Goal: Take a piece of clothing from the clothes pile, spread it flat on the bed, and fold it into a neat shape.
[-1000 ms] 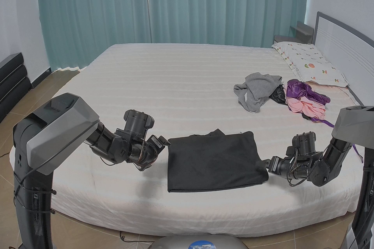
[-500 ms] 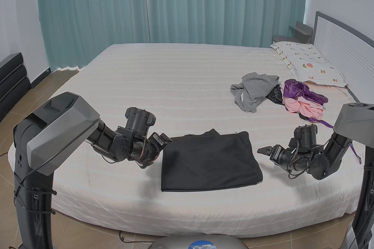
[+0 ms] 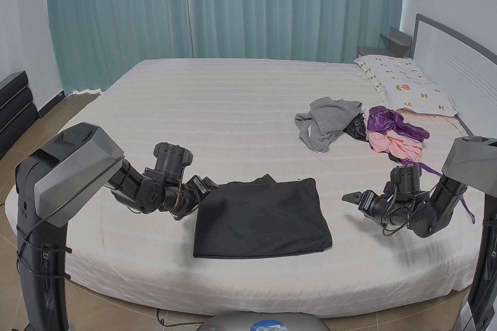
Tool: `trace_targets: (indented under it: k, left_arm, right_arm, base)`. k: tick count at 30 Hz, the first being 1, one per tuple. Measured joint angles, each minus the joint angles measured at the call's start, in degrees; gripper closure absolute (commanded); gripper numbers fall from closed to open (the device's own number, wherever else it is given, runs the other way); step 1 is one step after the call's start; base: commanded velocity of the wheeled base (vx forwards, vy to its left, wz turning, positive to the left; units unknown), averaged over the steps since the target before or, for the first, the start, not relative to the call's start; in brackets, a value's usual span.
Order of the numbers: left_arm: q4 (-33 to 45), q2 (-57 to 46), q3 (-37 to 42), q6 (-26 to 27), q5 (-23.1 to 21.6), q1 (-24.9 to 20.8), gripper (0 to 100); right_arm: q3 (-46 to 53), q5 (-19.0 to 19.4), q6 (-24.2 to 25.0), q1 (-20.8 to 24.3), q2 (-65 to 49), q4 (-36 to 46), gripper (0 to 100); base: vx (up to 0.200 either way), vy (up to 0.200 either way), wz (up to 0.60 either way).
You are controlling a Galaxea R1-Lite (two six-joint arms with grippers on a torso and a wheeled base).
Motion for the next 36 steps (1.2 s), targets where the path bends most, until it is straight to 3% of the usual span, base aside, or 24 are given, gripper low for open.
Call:
trace_targets:
  k: [9, 36]
  left_arm:
    - [-14.2, 2.1, 6.0, 8.7, -0.3, 0.3, 0]
    - [-15.3, 5.5, 6.2, 9.3, 0.7, -1.0, 0]
  right_arm:
    - [-0.5, -0.1, 0.1, 0.2, 0.5, 0.0, 0]
    - [-0.8, -0.2, 1.2, 1.5, 1.3, 0.1, 0]
  base:
    - [0.0, 0.0, 0.0]
    - [0.0, 0.0, 0.0]
